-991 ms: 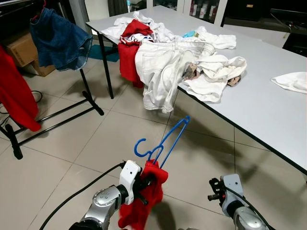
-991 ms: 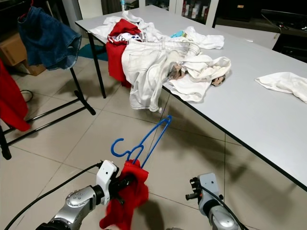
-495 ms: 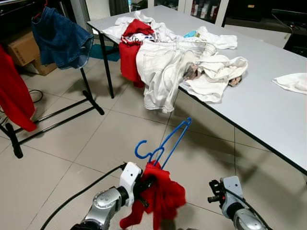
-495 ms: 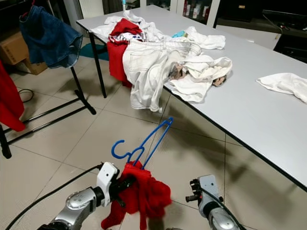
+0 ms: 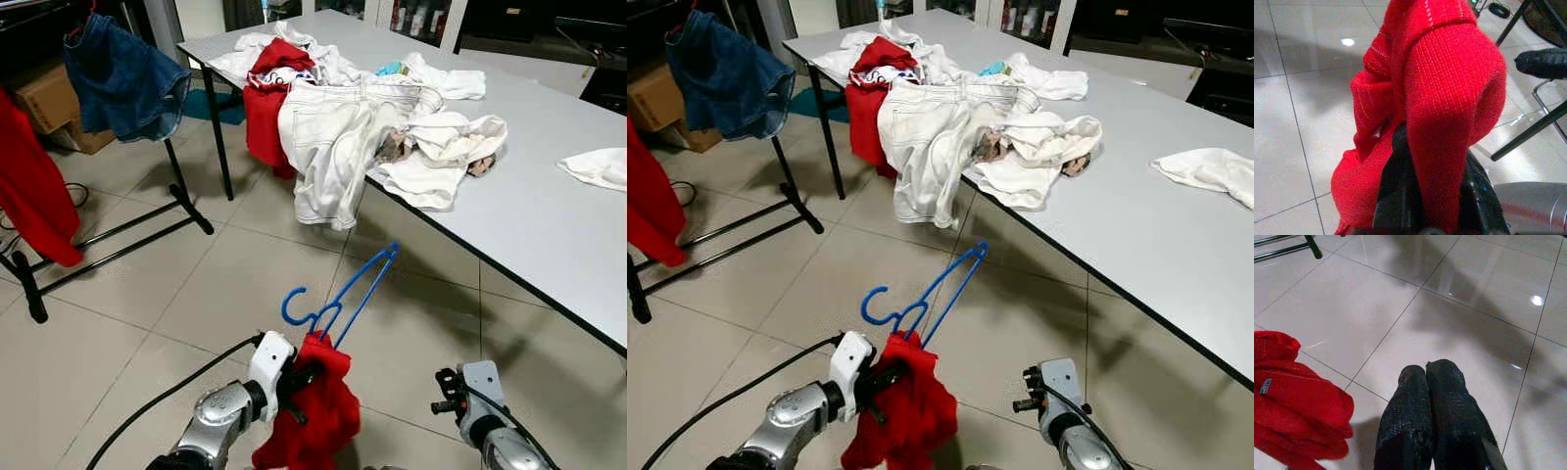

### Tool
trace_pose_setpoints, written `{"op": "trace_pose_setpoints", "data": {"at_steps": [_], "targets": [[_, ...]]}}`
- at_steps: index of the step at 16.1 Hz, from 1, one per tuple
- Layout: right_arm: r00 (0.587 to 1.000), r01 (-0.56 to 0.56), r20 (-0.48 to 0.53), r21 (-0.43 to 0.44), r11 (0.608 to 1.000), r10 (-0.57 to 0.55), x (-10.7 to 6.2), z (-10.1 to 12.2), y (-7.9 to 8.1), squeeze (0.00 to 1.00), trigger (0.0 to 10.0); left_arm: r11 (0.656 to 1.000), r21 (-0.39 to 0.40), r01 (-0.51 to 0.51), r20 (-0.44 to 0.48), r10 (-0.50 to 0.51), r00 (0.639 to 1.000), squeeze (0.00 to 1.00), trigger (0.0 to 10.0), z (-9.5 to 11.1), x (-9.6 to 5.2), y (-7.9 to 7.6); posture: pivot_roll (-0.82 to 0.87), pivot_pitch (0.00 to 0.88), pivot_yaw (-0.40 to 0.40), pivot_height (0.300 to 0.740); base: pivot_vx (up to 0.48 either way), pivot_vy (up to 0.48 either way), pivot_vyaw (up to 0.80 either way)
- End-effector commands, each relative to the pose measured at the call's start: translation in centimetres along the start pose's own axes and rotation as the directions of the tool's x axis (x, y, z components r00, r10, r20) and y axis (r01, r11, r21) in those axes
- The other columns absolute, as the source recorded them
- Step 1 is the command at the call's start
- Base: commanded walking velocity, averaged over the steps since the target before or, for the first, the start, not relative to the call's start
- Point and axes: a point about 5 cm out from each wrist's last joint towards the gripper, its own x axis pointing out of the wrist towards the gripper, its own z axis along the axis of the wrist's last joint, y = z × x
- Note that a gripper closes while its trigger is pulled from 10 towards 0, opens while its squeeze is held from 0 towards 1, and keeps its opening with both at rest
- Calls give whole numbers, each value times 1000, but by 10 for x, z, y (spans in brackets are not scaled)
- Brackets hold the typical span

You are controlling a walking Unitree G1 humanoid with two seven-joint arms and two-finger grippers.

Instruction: Hang hanger

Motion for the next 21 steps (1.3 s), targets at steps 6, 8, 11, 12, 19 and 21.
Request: {"op": "trace_pose_setpoints", "data": {"at_steps": [6,8,11,12,19,21], "targets": [[1000,20,-2,3,1000,-20,-1,0,-4,0,10000,1000,23,-3,24,3,1000,0,10000,10,7,0,-109,0,17,740,0,0,0],[1000,15,-13,-11,1000,-15,0,-1,-5,0,10000,1000,20,-9,32,8,999,0,10000,10,7,0,-105,0,14,740,0,0,0],[1000,10,-7,-26,1000,-10,1,1,-4,0,10000,1000,12,-16,23,16,1000,0,10000,5,5,-1,-117,0,18,740,0,0,0],[1000,14,-3,-24,1000,-15,0,0,-4,0,10000,1000,16,-4,23,3,1000,0,10000,5,5,-2,-118,0,15,740,0,0,0],[1000,-10,-23,-33,999,9,0,-4,2,0,10000,999,34,-33,47,32,998,0,10000,12,3,6,-67,0,11,740,0,0,0],[998,-47,-35,-56,997,45,2,-4,10,0,10000,998,32,-51,47,49,998,0,10000,12,0,9,-58,0,8,740,0,0,262]]}}
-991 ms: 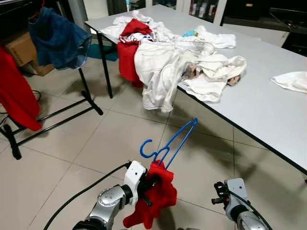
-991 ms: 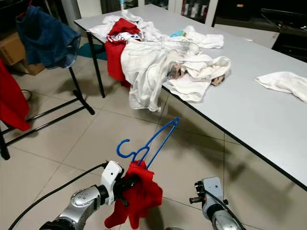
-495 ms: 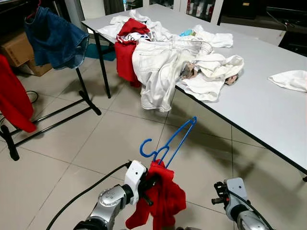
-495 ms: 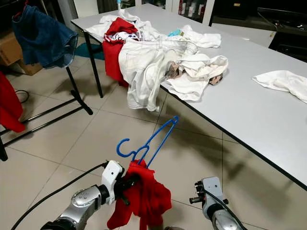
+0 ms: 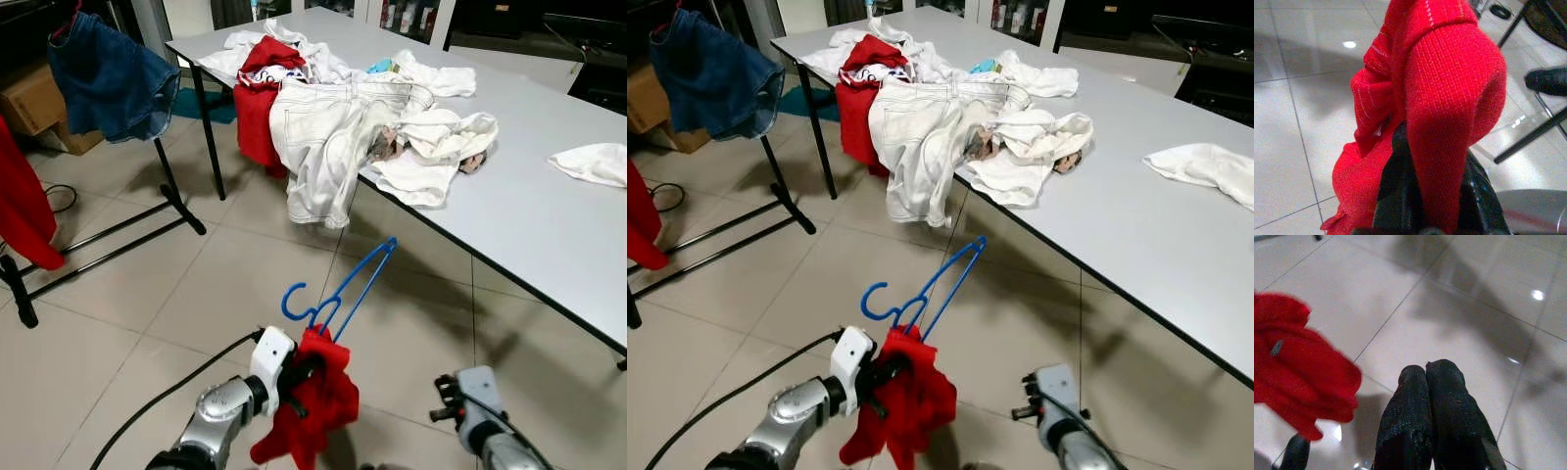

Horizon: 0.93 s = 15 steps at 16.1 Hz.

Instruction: Hang hanger

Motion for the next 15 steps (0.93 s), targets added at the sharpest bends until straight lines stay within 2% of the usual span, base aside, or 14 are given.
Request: {"op": "trace_pose_setpoints", "data": {"at_steps": [1,3,4,7,15], "targets": [[999,-30,20,-26,999,31,5,7,4,0,10000,1000,23,-15,38,15,999,0,10000,8,1,4,-58,0,6,740,0,0,800],[999,-23,34,-9,1000,23,7,11,3,0,10000,1000,21,-15,39,14,999,0,10000,8,1,3,-60,0,5,740,0,0,800],[999,-7,37,36,999,5,7,12,-2,0,10000,1000,21,-12,41,11,999,0,10000,8,3,1,-62,0,4,740,0,0,0],[999,23,22,38,999,-23,4,9,-11,0,10000,1000,21,-2,47,1,999,0,10000,12,8,-2,-76,0,2,740,0,0,0],[1000,17,23,38,999,-17,5,9,-5,0,10000,997,71,29,93,-36,995,0,10000,34,21,-2,-109,0,18,740,0,0,0]]}}
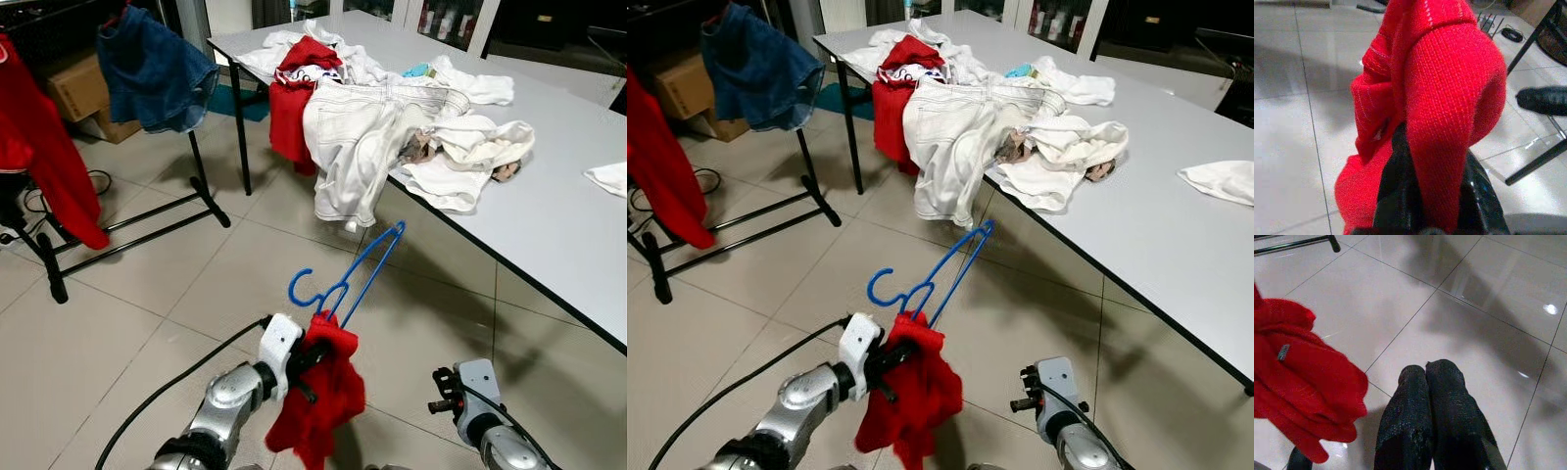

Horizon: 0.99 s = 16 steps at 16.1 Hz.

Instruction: Hang hanger

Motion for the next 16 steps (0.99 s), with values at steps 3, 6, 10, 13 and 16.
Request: {"op": "trace_pose_setpoints", "data": {"at_steps": [3,6,10,13,16], "targets": [[996,-61,-75,-58,996,57,3,-7,12,0,10000,998,55,28,74,-32,997,0,10000,22,10,1,-104,0,19,740,0,0,0],[979,-165,-136,-111,980,150,8,-10,31,0,10000,992,97,84,181,-100,978,0,10000,49,20,-4,-87,0,16,740,0,0,0],[978,-183,-130,-129,975,166,17,0,37,0,10000,964,179,194,288,-240,927,0,10000,87,28,-16,-75,0,16,740,0,0,0],[981,-159,-129,-140,977,142,19,3,32,0,10000,939,219,265,301,-324,897,0,10000,100,25,-20,-74,0,14,740,0,0,0],[984,-130,-143,-137,982,110,19,3,28,0,10000,923,222,315,266,-368,891,0,10000,96,18,-21,-73,0,10,740,0,0,0]]}}
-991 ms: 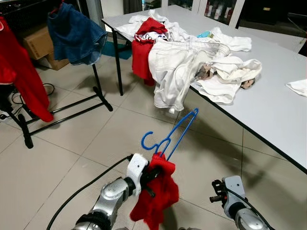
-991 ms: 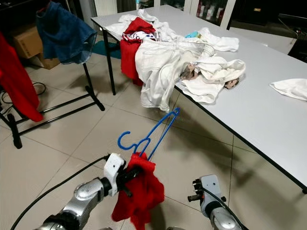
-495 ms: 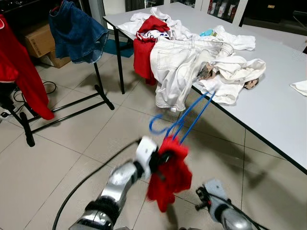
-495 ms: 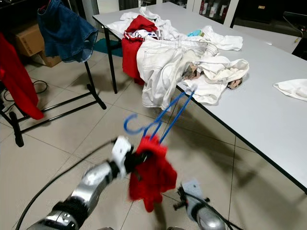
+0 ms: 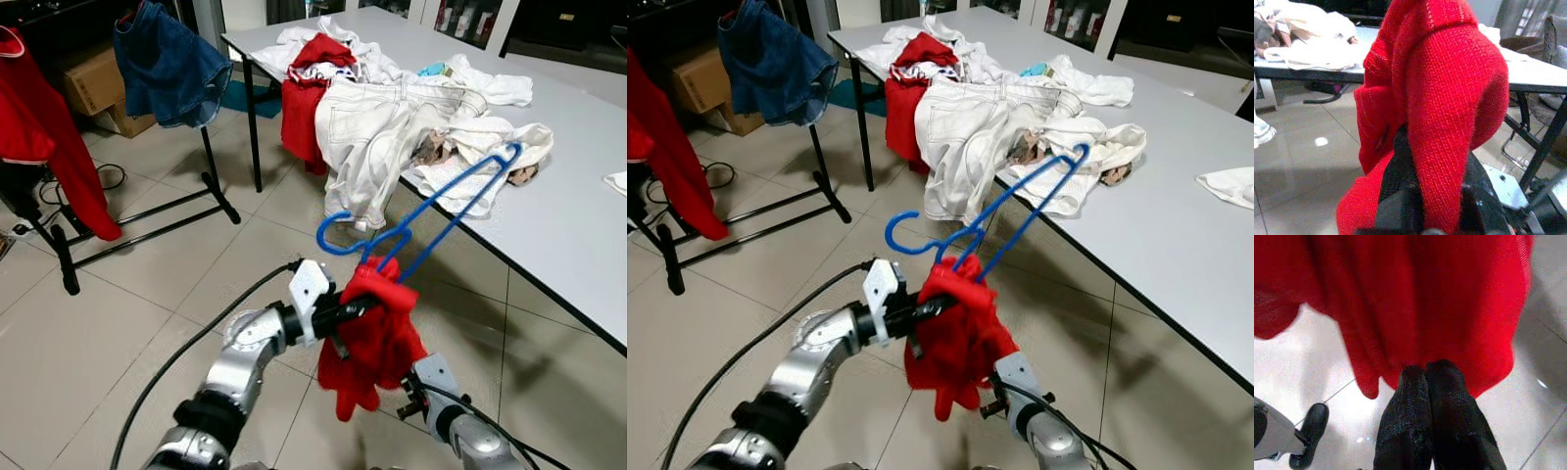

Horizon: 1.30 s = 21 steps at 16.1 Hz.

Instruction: Hang hanger

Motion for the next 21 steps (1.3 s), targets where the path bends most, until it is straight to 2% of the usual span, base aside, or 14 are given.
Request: {"op": "trace_pose_setpoints", "data": {"at_steps": [1,5,12,16,21], "targets": [[1000,15,-21,-2,1000,-15,0,-1,-4,0,10000,1000,14,26,25,-26,999,0,10000,8,4,-2,-73,0,10,740,0,0,0],[998,11,-66,-29,1000,-13,3,-2,1,0,10000,994,-40,97,99,-93,991,0,10000,24,10,-13,-72,0,9,740,0,0,0],[999,-9,-46,-9,1000,9,7,4,4,0,10000,989,-20,144,158,-139,978,0,10000,50,20,-15,-65,0,11,740,0,0,0],[999,-26,-40,-1,1000,26,8,6,6,0,10000,977,22,212,210,-212,955,0,10000,75,35,-18,-64,0,10,740,0,0,0],[1000,9,8,8,1000,-9,10,16,-1,0,10000,962,7,274,181,-271,945,0,10000,73,31,-23,-74,0,12,740,0,0,0]]}}
